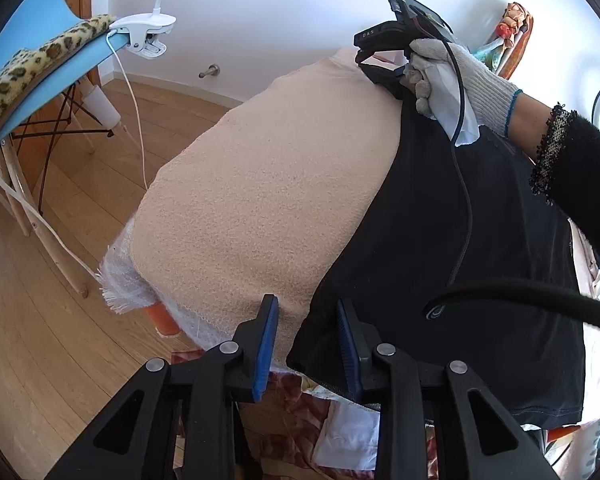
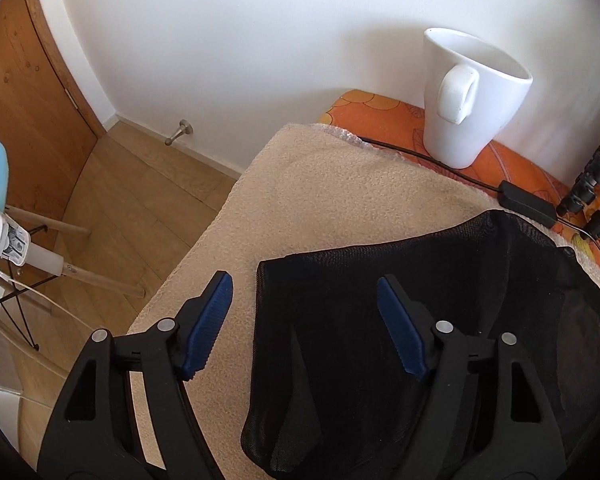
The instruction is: Fold small clothes
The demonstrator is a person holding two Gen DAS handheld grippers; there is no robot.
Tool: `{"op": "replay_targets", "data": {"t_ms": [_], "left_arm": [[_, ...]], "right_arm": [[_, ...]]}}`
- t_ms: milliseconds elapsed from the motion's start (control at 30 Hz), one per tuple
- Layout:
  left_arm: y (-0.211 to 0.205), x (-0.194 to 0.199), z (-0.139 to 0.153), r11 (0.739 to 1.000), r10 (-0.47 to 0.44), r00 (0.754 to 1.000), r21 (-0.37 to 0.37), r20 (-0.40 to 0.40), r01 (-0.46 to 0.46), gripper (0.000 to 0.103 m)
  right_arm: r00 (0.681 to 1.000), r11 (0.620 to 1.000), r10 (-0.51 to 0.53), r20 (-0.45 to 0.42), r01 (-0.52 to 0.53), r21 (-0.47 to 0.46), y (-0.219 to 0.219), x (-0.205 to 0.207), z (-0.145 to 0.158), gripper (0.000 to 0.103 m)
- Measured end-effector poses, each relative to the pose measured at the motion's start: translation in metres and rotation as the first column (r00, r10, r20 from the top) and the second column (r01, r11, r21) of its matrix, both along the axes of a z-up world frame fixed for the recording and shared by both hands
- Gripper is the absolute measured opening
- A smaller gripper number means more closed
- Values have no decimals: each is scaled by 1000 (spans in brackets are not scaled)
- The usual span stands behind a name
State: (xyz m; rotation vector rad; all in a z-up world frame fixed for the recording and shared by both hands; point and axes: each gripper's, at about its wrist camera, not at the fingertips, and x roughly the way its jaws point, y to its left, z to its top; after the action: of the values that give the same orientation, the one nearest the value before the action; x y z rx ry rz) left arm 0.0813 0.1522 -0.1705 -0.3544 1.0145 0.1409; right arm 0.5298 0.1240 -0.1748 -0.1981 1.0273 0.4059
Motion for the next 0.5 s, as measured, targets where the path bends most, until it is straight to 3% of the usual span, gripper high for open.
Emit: {"op": "replay_targets", "data": {"t_ms": [33, 133, 267, 500], "left_arm": [[-2, 1, 0, 1000, -5, 1000, 11, 0, 5, 24], [-3, 0, 1, 1000, -19, 1000, 17, 9, 18, 12], [-1, -2, 2, 1000, -22, 999, -9, 23, 23, 2], [2, -9, 12, 998, -29, 996, -51, 89, 33, 1]], "right_arm": [[1000, 1000, 0, 0, 0, -17, 2, 1, -3, 74], [999, 996, 6, 32, -3, -90, 5, -2, -7, 55], [999, 994, 21, 34, -17, -106, 1, -3, -2, 10], [998, 1000, -14, 65, 15, -17, -21, 1, 24, 4]]}}
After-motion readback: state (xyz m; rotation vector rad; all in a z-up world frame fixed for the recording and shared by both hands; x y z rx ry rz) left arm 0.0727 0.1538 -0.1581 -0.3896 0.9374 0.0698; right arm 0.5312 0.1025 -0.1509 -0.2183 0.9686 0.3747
